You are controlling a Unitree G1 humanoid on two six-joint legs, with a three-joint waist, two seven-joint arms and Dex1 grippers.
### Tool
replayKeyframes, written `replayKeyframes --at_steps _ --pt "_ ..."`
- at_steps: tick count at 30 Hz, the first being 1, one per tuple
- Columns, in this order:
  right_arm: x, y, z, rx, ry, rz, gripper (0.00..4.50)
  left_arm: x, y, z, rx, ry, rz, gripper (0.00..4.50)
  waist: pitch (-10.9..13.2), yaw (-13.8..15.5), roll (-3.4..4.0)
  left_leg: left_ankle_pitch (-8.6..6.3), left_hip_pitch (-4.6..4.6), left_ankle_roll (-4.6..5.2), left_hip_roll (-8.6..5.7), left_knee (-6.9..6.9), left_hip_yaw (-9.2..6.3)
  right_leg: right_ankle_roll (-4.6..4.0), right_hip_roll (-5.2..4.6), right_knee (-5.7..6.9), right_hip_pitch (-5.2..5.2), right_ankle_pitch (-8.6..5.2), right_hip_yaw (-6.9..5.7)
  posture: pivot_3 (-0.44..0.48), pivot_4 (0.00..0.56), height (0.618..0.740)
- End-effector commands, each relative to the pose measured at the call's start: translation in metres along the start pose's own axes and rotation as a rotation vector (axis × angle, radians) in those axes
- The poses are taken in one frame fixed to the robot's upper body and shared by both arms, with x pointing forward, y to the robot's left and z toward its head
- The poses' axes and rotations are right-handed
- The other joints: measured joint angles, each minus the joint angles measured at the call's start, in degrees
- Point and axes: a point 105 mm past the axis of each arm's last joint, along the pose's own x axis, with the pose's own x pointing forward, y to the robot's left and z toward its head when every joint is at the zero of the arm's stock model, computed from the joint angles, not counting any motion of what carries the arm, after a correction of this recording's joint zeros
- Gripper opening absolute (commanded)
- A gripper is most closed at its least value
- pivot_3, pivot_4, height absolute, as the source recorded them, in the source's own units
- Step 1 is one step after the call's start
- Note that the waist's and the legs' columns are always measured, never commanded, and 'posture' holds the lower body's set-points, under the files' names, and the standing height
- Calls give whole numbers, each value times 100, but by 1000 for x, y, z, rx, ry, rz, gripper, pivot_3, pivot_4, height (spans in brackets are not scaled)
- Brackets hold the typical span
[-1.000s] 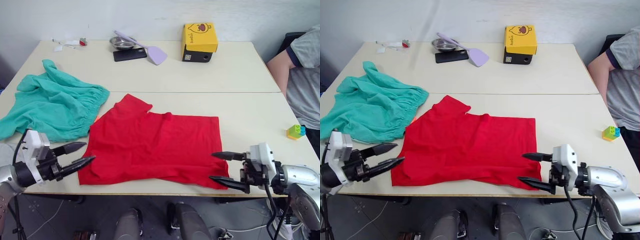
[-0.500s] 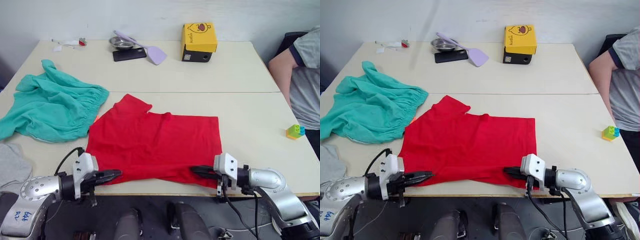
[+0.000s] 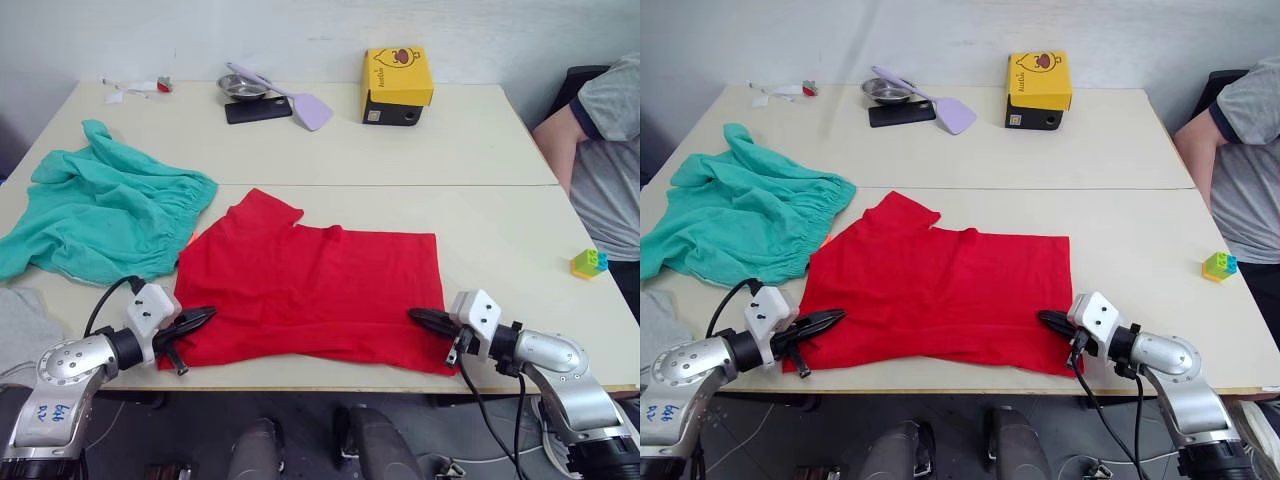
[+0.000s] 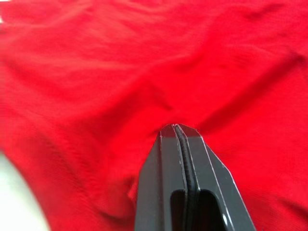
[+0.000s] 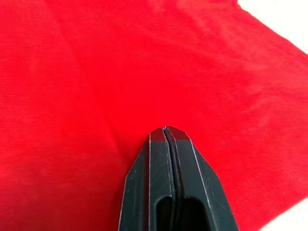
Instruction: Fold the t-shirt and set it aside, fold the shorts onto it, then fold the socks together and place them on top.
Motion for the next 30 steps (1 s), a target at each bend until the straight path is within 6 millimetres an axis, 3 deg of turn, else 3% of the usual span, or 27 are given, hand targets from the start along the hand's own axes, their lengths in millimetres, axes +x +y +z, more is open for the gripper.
replayKeyframes --at_steps 1,5,8,11,14,18,22,30 --pt "-8 -5 5 20 -73 -20 0 -2 17 10 16 -56 80 24 -2 1 -4 0 0 0 0 0 0 0 0 0 0 0 0 0 150 740" --pt "-14 6 27 18 -195 77 0 -13 24 44 19 -208 63 24 -2 -8 -3 1 -4 1 1 -1 0 3 0 1 -2 1 -1 0 150 740" --pt "-15 21 33 2 -198 196 0 -24 14 63 9 -282 -38 24 -1 -16 -3 0 -2 -2 3 -3 1 2 2 4 -3 1 -1 0 150 740" --pt "-12 41 34 -7 -165 322 0 -32 -28 53 67 -140 -320 24 -1 -46 1 -2 -2 -8 5 -4 3 2 2 5 -4 1 0 0 150 740" --pt "-4 50 34 -18 -149 359 0 -30 -50 43 50 -98 -413 24 4 -18 12 -2 5 -9 3 -7 7 -1 1 2 -3 -1 3 0 150 740" --pt "4 50 27 -32 -100 348 0 -25 -64 25 67 -24 -457 24 4 0 12 -6 3 -18 2 -5 4 -6 1 0 -5 -4 2 0 150 740" --pt "10 43 17 -26 -56 310 0 -16 -56 5 96 47 -362 24 4 1 12 -3 -2 -13 0 -5 3 -6 0 -5 -6 -4 3 0 150 740" --pt "13 35 15 13 -37 269 0 -5 -19 5 103 35 -143 24 2 -3 10 2 -4 -3 2 -7 1 -5 0 -5 -7 -3 0 0 150 740"
